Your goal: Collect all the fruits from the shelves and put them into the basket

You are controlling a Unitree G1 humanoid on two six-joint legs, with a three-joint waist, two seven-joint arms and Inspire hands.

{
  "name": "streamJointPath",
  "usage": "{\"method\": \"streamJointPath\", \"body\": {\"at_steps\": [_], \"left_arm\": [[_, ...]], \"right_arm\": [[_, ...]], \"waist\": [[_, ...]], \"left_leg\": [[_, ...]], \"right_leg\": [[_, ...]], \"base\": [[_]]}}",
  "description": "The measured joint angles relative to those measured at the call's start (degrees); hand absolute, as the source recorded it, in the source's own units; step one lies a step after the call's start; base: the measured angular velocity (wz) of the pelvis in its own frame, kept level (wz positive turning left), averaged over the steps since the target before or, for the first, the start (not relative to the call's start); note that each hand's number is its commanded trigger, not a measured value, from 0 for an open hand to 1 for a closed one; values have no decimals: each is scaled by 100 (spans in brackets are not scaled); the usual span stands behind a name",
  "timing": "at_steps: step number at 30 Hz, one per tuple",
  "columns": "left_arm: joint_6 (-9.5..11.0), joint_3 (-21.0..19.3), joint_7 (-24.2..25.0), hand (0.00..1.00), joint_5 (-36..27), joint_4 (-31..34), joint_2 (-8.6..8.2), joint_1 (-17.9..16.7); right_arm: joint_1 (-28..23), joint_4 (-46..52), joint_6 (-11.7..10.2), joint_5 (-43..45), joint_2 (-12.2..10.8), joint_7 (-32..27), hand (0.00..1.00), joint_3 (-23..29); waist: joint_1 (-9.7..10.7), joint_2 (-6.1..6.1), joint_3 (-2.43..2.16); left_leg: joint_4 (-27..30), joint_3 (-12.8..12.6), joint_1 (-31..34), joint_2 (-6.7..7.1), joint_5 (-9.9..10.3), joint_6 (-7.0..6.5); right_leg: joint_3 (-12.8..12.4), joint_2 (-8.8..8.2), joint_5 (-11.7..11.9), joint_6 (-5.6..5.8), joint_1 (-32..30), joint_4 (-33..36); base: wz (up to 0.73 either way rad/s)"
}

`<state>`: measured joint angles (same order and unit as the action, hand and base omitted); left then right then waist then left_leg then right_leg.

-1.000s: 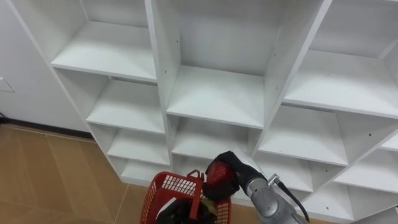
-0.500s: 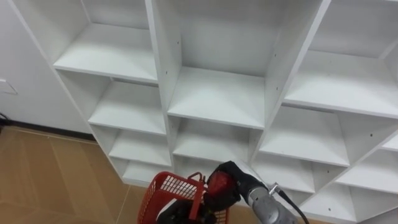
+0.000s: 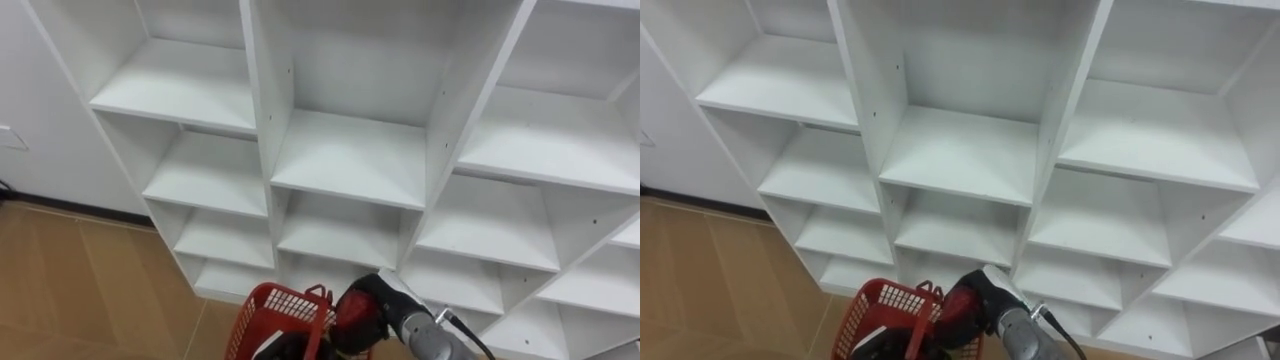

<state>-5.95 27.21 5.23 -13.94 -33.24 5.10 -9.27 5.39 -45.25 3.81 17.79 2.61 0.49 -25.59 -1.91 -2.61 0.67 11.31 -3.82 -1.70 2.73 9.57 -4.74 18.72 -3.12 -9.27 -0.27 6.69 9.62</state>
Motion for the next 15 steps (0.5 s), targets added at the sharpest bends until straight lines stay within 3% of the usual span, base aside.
{"method": "streamJointPath", "body": {"at_steps": [3, 4, 5, 6, 15], "left_arm": [[1, 0, 0, 100, -1, 0, 2, -3], [1, 1, 0, 100, -4, 0, 2, -4], [1, -1, 2, 100, -8, 1, 1, -3], [1, -1, 3, 100, -8, 1, 1, -3], [-15, 63, 50, 100, -5, -3, 2, -38]], "right_arm": [[-12, -155, -2, -304, 4, 17, 100, -1], [-12, -155, -2, -426, 11, 30, 87, -1], [-17, -155, -2, -516, 21, 45, 31, -1], [-21, -155, -2, -560, 30, 56, 0, -1], [-39, -143, -76, -700, 56, 192, 0, 13]], "waist": [[-13, 11, 7], [-6, 26, 14], [-2, 39, 13], [-2, 46, 13], [3, 73, 0]], "left_leg": [[17, 2, 6, 1, 0, -1], [34, 2, 14, 1, 4, -3], [40, 2, 14, 2, 4, -3], [41, 2, 14, 3, 4, -3], [40, -5, 1, 3, 2, -3]], "right_leg": [[13, -1, -1, 1, 8, -1], [15, -1, -1, 2, 9, -2], [15, -2, -1, 2, 13, -4], [15, -2, -2, 3, 14, -5], [-8, 0, -7, 2, 25, -12]], "base": [[0], [0], [0], [0], [0]]}}
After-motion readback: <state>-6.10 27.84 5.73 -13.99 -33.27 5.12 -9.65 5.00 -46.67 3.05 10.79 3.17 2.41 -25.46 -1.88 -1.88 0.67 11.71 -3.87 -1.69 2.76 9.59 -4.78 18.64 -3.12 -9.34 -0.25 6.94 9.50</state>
